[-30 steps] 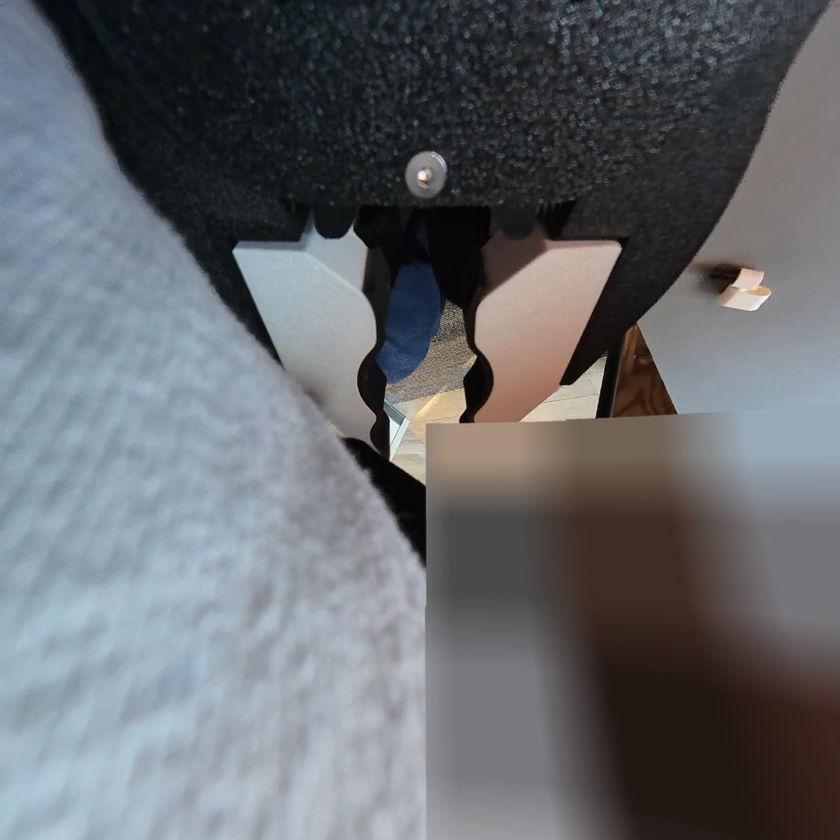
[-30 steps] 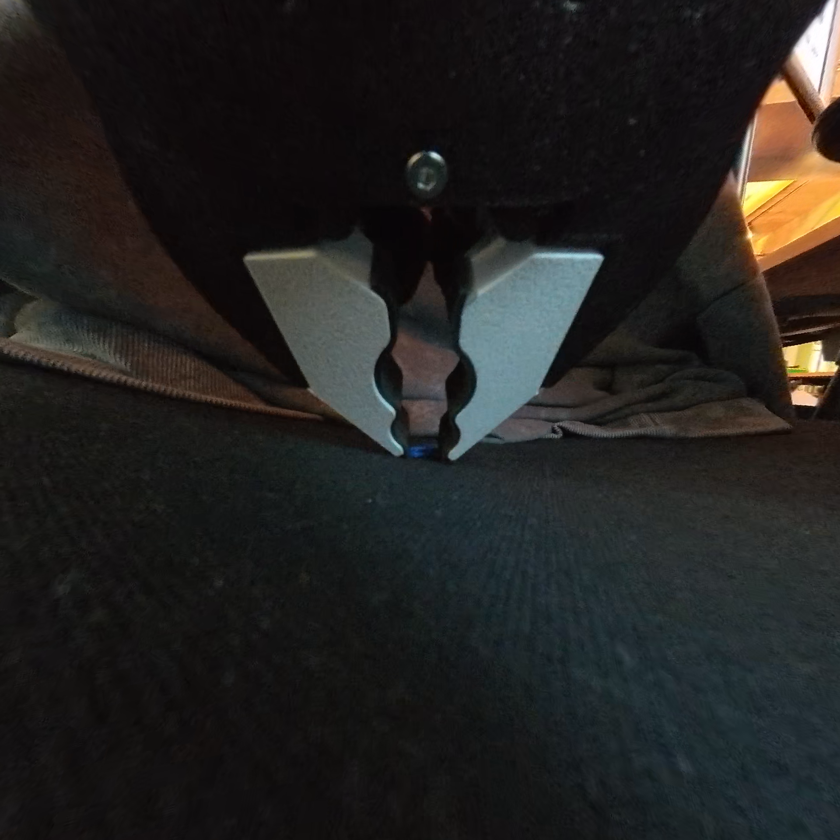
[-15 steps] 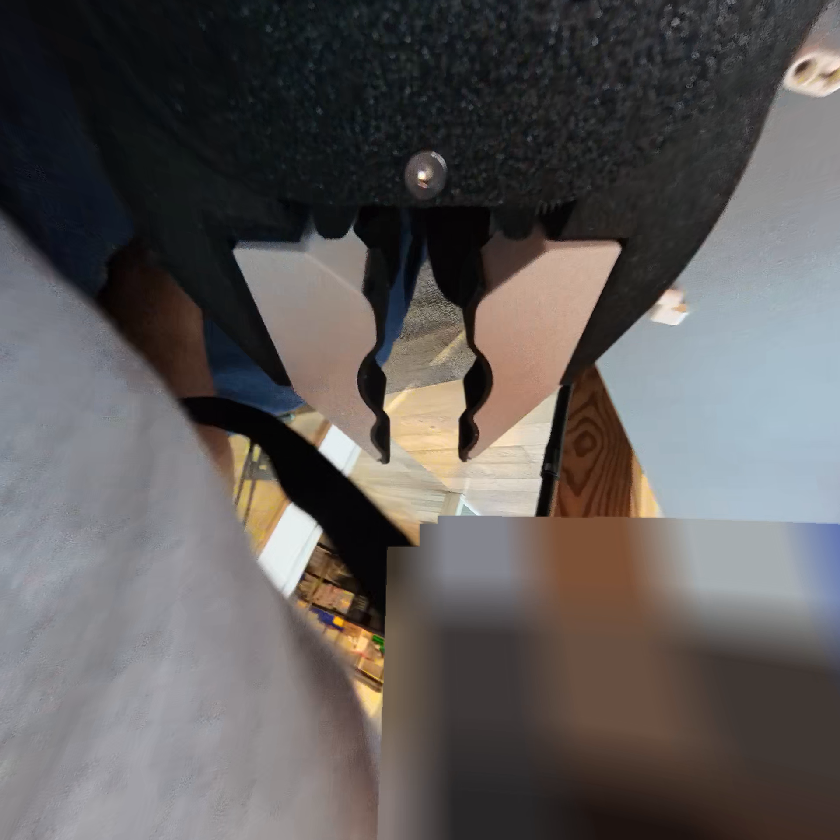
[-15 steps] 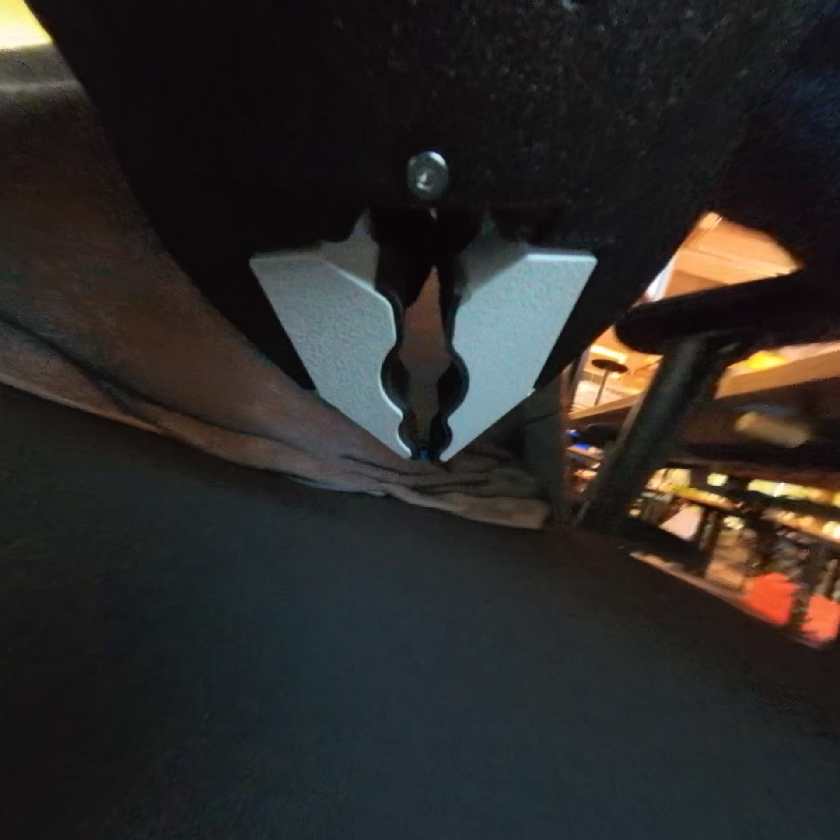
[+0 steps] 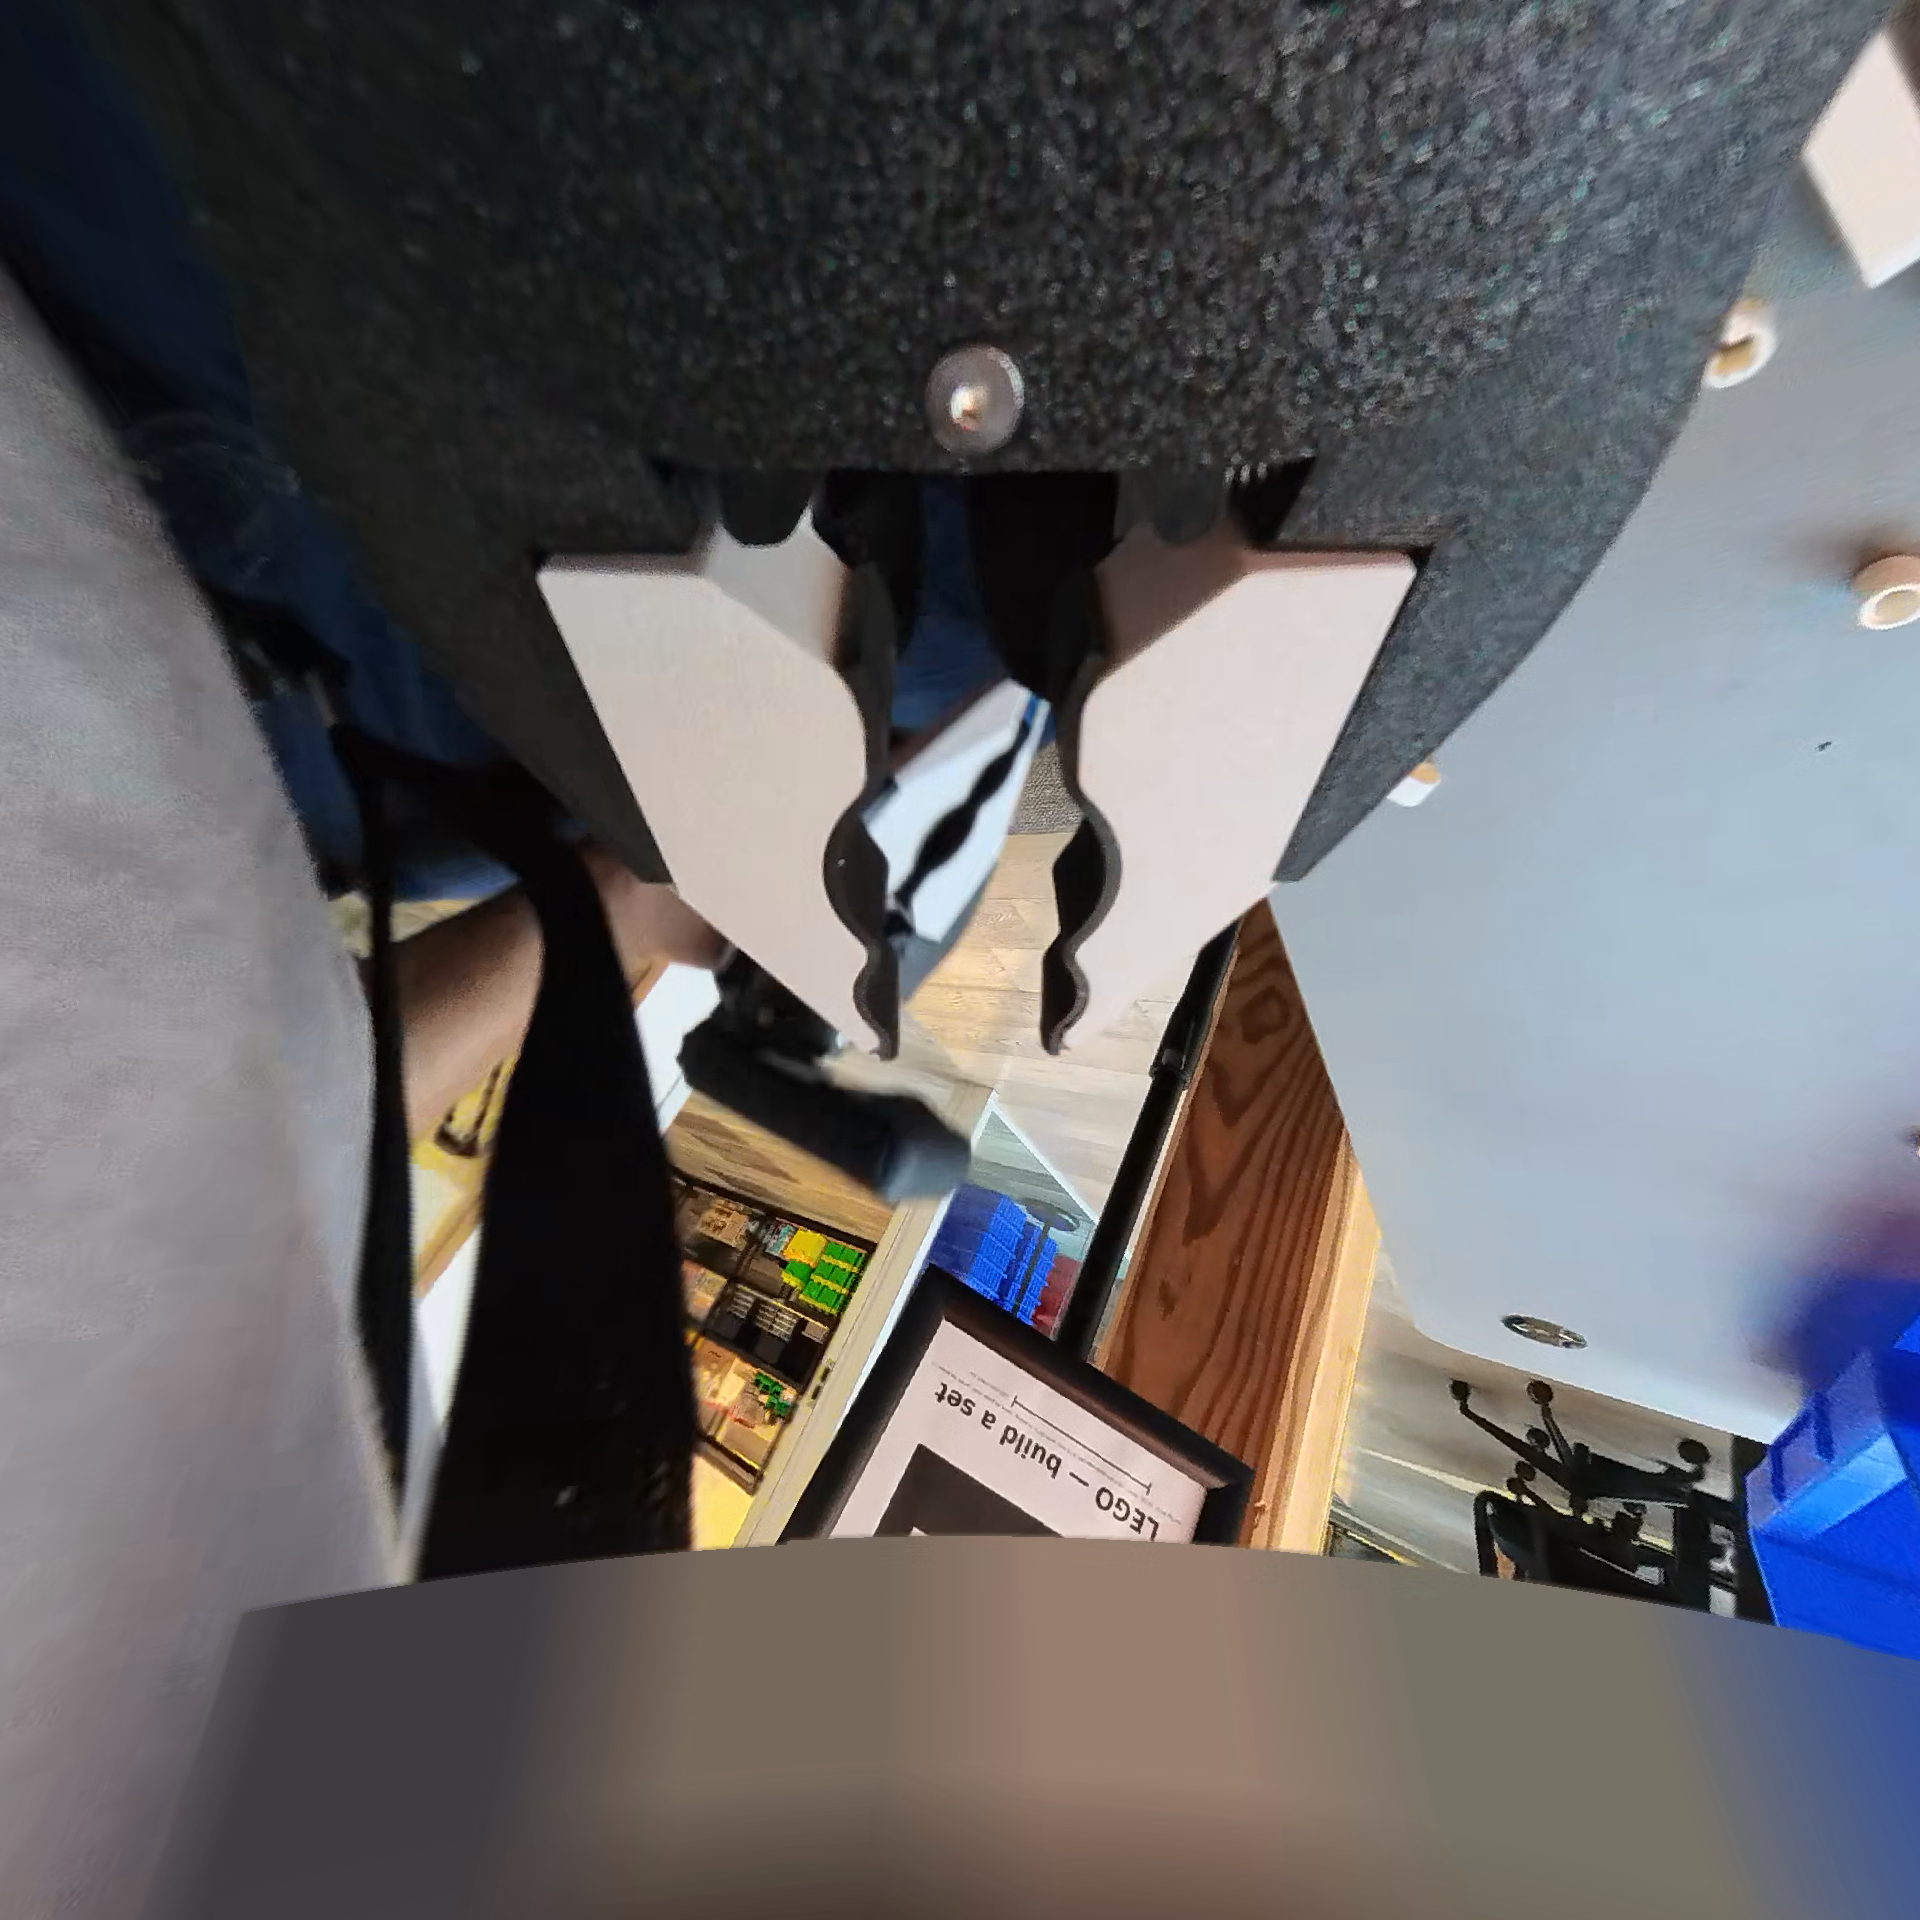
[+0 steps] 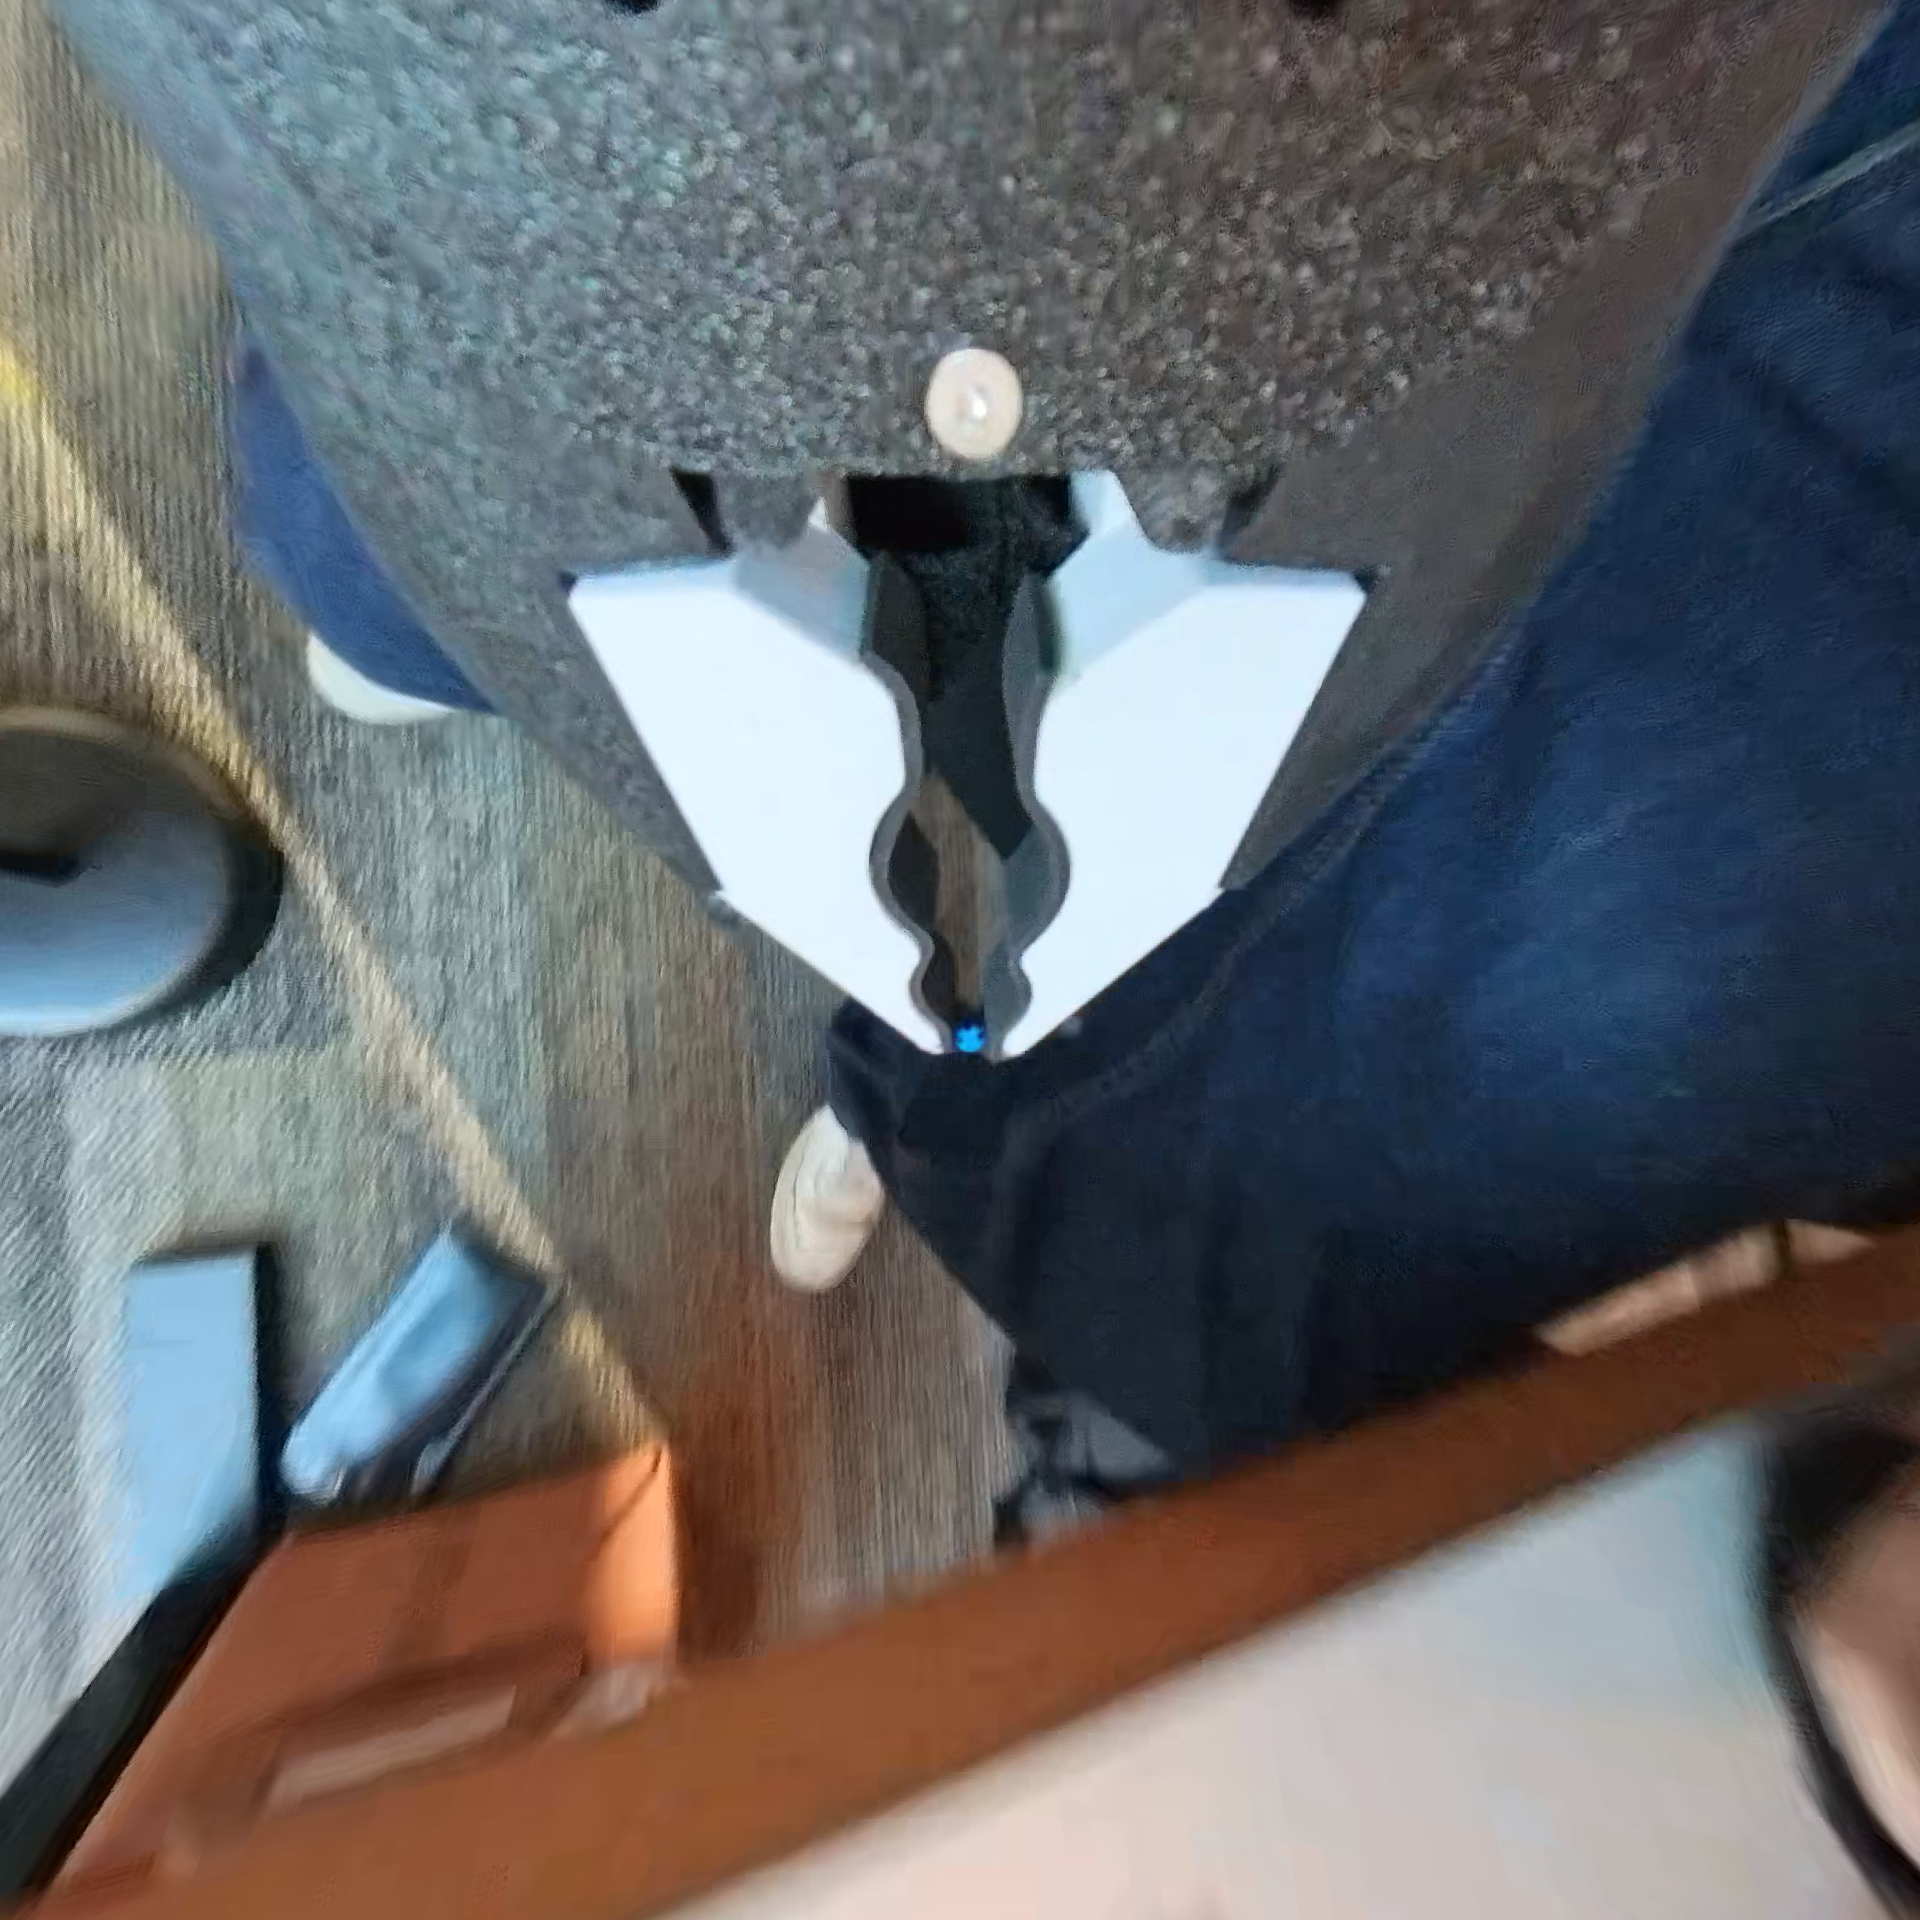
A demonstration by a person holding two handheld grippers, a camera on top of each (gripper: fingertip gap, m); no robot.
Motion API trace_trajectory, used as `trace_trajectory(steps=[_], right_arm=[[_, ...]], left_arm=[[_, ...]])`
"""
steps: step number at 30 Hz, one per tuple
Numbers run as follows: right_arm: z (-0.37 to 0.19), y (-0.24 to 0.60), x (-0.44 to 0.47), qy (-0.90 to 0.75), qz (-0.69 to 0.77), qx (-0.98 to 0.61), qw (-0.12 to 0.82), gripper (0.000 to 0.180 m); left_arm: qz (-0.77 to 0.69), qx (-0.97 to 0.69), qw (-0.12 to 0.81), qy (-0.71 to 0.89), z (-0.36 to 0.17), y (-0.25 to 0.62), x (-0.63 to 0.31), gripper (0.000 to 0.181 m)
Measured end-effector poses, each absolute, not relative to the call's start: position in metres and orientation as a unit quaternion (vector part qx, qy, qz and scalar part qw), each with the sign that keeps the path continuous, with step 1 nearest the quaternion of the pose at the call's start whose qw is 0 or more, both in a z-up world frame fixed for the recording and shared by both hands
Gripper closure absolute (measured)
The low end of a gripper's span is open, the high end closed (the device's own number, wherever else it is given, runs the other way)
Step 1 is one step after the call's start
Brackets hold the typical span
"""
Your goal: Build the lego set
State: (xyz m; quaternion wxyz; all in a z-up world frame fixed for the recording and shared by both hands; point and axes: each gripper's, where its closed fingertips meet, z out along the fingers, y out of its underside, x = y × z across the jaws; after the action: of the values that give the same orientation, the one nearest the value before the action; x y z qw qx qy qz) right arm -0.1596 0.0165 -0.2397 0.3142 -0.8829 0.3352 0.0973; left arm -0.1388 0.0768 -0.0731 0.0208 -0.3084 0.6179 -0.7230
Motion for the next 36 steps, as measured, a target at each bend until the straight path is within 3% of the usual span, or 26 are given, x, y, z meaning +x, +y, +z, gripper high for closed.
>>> trace_trajectory(steps=[1, 5, 11, 20, 22, 28, 36], right_arm=[[-0.222, 0.021, -0.147, 0.320, 0.091, -0.877, 0.348, 0.176], [-0.154, 0.037, -0.100, 0.185, 0.041, -0.866, 0.463, 0.176], [-0.091, 0.052, -0.093, -0.046, -0.017, -0.807, 0.588, 0.176], [-0.039, 0.019, -0.160, -0.108, -0.119, -0.664, 0.730, 0.176], [-0.027, 0.012, -0.175, -0.105, -0.135, -0.652, 0.739, 0.177], [-0.024, 0.005, -0.228, -0.178, -0.221, -0.676, 0.680, 0.177], [-0.042, 0.017, -0.252, -0.207, -0.271, -0.685, 0.643, 0.176]], left_arm=[[-0.725, -0.308, 0.018, 0.615, -0.073, 0.075, -0.140, 0.156], [-0.728, -0.298, 0.017, 0.618, -0.072, 0.069, -0.147, 0.156], [-0.681, -0.239, 0.115, 0.683, -0.080, 0.056, -0.156, 0.157], [-0.653, -0.155, 0.222, 0.708, -0.078, 0.043, -0.177, 0.169], [-0.675, -0.167, 0.162, 0.700, -0.071, 0.042, -0.181, 0.167], [-0.732, -0.164, -0.179, 0.636, -0.056, 0.026, -0.221, 0.165], [-0.716, -0.128, -0.307, 0.614, -0.056, 0.014, -0.253, 0.163]])
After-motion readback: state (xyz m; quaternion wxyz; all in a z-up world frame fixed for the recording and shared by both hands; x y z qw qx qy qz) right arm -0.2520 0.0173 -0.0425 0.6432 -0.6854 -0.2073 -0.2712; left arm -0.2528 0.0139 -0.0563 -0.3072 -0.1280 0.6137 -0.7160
